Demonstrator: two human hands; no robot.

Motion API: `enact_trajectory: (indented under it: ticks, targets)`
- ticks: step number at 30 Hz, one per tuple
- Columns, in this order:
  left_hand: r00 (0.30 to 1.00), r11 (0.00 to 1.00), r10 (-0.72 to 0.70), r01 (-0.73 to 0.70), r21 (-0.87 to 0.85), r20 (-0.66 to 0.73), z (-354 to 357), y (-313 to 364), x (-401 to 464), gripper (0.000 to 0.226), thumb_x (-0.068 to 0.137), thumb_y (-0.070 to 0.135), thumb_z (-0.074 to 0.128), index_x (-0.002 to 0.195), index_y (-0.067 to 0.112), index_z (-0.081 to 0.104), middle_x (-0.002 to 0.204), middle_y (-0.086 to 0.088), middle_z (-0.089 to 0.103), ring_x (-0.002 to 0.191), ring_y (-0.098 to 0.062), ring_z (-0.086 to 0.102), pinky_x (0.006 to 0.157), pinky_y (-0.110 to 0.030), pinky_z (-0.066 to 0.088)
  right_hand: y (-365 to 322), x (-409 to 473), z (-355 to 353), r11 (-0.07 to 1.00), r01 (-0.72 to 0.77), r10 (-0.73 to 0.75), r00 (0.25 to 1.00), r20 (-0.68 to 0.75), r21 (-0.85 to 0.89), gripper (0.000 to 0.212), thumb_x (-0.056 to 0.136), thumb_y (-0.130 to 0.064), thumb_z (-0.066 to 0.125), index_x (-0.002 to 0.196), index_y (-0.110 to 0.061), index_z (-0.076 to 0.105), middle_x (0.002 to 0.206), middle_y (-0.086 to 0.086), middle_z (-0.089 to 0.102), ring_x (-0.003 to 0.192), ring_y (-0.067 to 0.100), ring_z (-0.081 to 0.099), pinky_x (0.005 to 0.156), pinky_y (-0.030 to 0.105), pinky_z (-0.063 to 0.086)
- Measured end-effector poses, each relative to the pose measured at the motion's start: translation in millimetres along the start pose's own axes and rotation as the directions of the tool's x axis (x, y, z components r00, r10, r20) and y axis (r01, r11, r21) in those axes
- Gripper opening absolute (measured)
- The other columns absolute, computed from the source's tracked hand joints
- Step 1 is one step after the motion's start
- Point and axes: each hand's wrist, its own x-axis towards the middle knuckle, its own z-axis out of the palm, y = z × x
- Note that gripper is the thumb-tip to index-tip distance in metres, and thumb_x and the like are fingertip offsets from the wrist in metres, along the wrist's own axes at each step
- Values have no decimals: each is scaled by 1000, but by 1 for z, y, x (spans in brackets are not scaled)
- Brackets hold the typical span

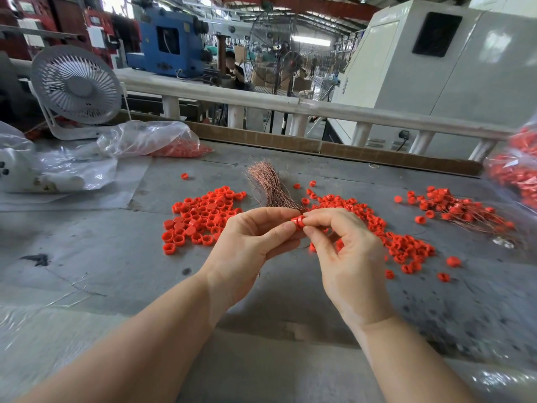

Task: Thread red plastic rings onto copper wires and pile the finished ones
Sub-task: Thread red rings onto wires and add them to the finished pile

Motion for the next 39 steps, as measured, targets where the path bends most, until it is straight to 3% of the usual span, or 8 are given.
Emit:
enact_trajectory:
  ticks: [5, 10, 20, 31, 39]
  targets:
    - [1000, 1000, -3, 3, 1, -10, 0, 0, -1, 20, 65, 10, 65, 84, 10, 72, 81, -9, 73, 73, -15, 70, 67, -21, 56, 0, 0, 0, 1000, -3, 3, 1000, 3, 3, 9, 83, -5, 61, 85, -8, 69, 87, -6, 64, 80, 15, 61, 70, 41, 54]
    - [1000, 1000, 6, -6, 9, 3, 1, 1, -1, 17, 64, 11, 66, 76, 15, 76, 82, -7, 73, 77, -14, 69, 73, -24, 57, -1, 0, 0, 999, -12, 12, 1000, -1, -32, 3, 79, -12, 66, 79, -11, 69, 87, -5, 67, 85, 7, 59, 75, 20, 47]
    - [1000, 1000, 4, -4, 21, -3, 1, 1, -2, 17, 63, 11, 66, 77, 15, 76, 81, -7, 73, 74, -15, 69, 72, -24, 57, -1, 0, 0, 999, -36, 36, 999, 3, 20, 7, 78, -6, 64, 78, -11, 69, 87, -10, 64, 79, 9, 61, 71, 35, 53]
    - [1000, 999, 18, -18, 35, -1, 1, 0, -1, 17, 63, 11, 66, 75, 17, 77, 80, -6, 73, 74, -13, 69, 69, -21, 56, -1, 1, 0, 999, -42, 42, 999, 12, 20, 5, 78, -6, 65, 76, -8, 69, 84, -2, 65, 83, 16, 61, 72, 37, 52]
    - [999, 996, 40, -40, 85, -4, 0, -1, -1, 16, 63, 13, 67, 75, 19, 77, 79, -5, 73, 73, -13, 69, 68, -20, 55, -2, 1, 0, 998, -56, 56, 998, 24, 15, 5, 75, -5, 66, 74, -9, 69, 80, -5, 64, 81, 12, 60, 72, 28, 49]
